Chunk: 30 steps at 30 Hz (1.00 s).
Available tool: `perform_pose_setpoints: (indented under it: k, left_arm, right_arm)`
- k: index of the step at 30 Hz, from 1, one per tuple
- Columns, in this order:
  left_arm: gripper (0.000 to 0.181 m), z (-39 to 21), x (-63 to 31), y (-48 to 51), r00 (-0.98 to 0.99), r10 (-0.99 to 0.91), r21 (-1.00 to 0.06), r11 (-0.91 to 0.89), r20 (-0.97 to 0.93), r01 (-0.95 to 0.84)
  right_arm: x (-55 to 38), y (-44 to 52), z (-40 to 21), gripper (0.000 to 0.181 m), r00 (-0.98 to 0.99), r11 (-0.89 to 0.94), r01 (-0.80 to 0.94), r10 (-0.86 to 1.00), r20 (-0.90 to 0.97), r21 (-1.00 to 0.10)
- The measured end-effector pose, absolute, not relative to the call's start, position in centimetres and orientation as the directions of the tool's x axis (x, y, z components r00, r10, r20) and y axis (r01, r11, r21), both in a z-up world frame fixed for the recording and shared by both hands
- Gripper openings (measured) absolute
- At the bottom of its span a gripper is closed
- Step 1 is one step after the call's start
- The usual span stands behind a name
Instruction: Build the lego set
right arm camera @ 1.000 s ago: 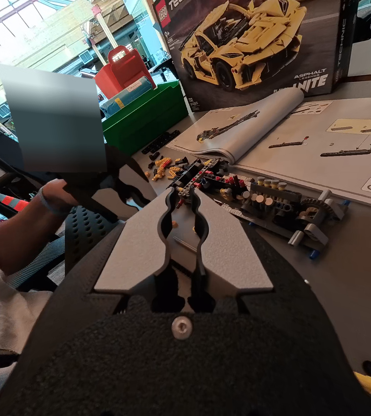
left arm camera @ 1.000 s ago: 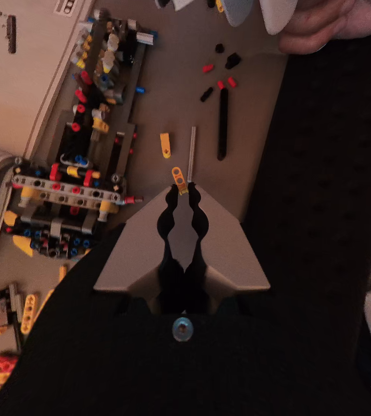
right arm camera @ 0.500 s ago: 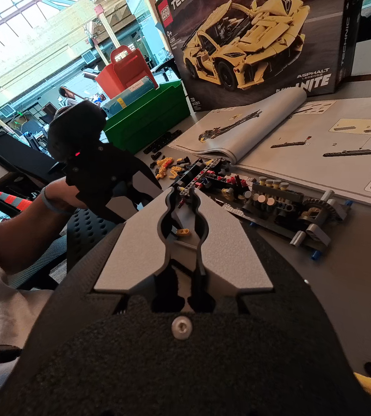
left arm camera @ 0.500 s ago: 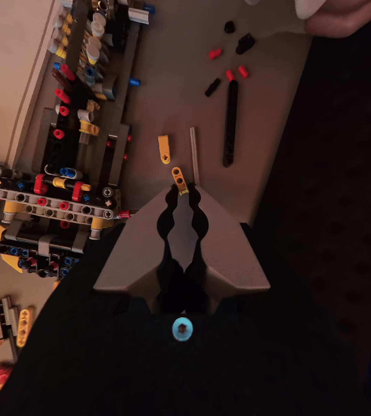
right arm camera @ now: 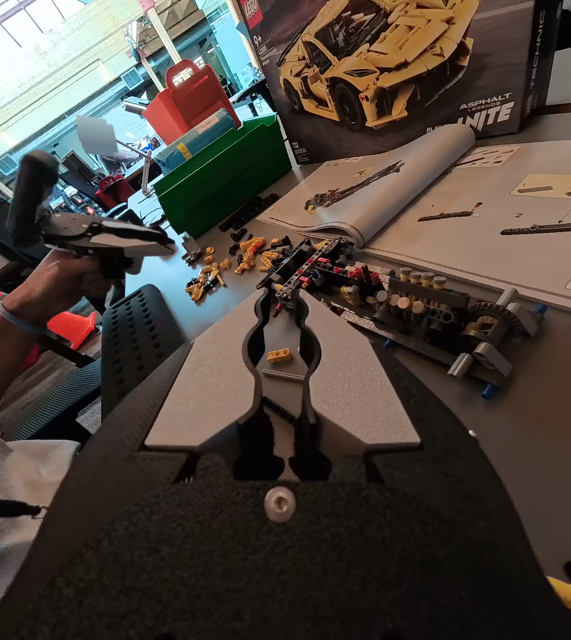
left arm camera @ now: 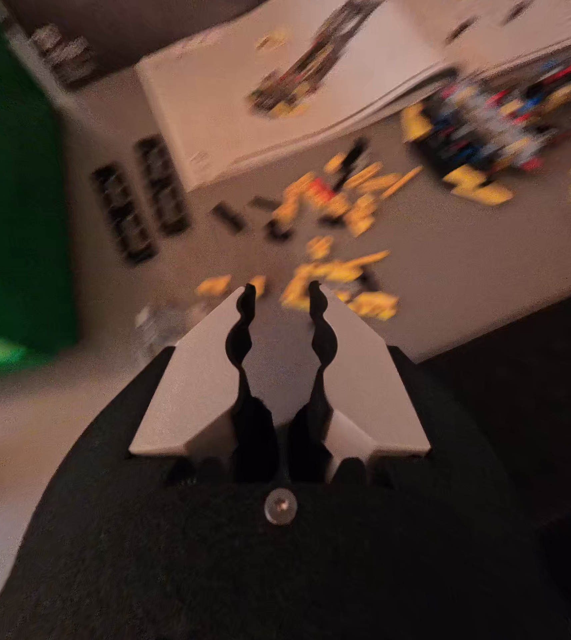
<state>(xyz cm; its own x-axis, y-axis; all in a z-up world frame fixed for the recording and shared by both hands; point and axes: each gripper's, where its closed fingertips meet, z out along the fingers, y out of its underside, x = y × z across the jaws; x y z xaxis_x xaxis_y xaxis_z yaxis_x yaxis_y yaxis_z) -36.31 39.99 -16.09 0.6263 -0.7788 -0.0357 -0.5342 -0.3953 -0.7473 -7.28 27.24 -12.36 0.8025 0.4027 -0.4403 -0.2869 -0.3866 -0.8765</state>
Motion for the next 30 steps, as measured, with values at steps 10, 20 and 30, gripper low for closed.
perform_pose_setpoints:
  k: [10,20,30]
  left_arm:
    - [0.027,-18.8,-36.9,37.3,0.487,-0.873,-0.674,-0.354,-0.011,-0.649]
    - [0.02,-20.5,-32.1,37.7,0.052,-0.995,-0.475,-0.005,-0.087,-0.88]
    - [0.014,-21.6,-32.1,37.3,-0.14,-0.99,-0.314,0.131,0.006,-0.94]
  right_arm:
    - [-7.2,27.4,-12.6,0.012,0.817,-0.389,-0.276,0.386,-0.428,-0.879]
    - [-7.4,27.3,-12.6,0.013,0.818,-0.391,-0.265,0.393,-0.42,-0.881]
    - [-7.4,27.3,-12.6,0.014,0.81,-0.391,-0.273,0.399,-0.429,-0.879]
